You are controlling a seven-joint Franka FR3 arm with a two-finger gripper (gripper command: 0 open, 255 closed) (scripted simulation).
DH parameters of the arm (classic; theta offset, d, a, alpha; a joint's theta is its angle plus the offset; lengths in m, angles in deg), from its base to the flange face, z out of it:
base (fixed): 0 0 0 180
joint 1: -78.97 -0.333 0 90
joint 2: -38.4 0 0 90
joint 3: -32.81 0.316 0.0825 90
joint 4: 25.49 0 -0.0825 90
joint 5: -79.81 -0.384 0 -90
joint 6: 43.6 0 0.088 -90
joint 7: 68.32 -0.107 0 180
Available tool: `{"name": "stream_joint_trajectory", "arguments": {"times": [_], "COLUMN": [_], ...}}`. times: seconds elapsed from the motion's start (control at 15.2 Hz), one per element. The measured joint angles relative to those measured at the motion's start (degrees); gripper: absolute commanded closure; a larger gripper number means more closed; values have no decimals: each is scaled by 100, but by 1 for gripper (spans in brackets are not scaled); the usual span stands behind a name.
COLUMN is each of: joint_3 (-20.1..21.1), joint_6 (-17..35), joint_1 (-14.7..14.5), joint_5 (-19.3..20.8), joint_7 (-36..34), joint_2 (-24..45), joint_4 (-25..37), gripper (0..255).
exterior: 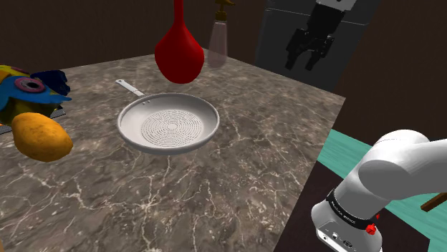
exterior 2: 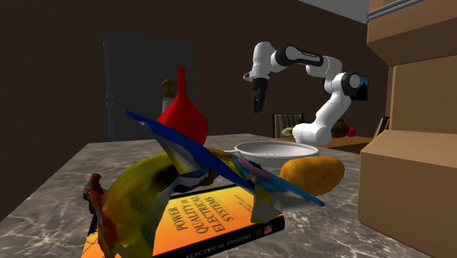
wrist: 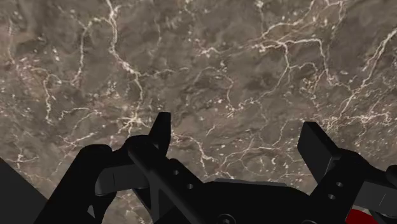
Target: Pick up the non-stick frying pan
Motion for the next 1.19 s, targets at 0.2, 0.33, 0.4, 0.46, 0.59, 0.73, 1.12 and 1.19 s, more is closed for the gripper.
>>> {"name": "stream_joint_trajectory", "arguments": {"times": [0.2,0.33,0.4,0.46,0.59,0.73,1.12,1.19], "joint_3": [105,255,332,412,580,750,1227,1293], "joint_6": [107,259,318,408,520,654,928,945], "joint_1": [-61,-147,-188,-227,-308,-384,-573,-604], "joint_5": [-64,-147,-182,-215,-276,-321,-314,-300], "joint_7": [-51,-119,-155,-189,-279,-368,-643,-682], "joint_2": [175,477,622,856,1226,1572,2727,2883], "joint_4": [59,197,275,417,662,864,1714,1840], "gripper": [0,0,0,0,0,0,0,0]}}
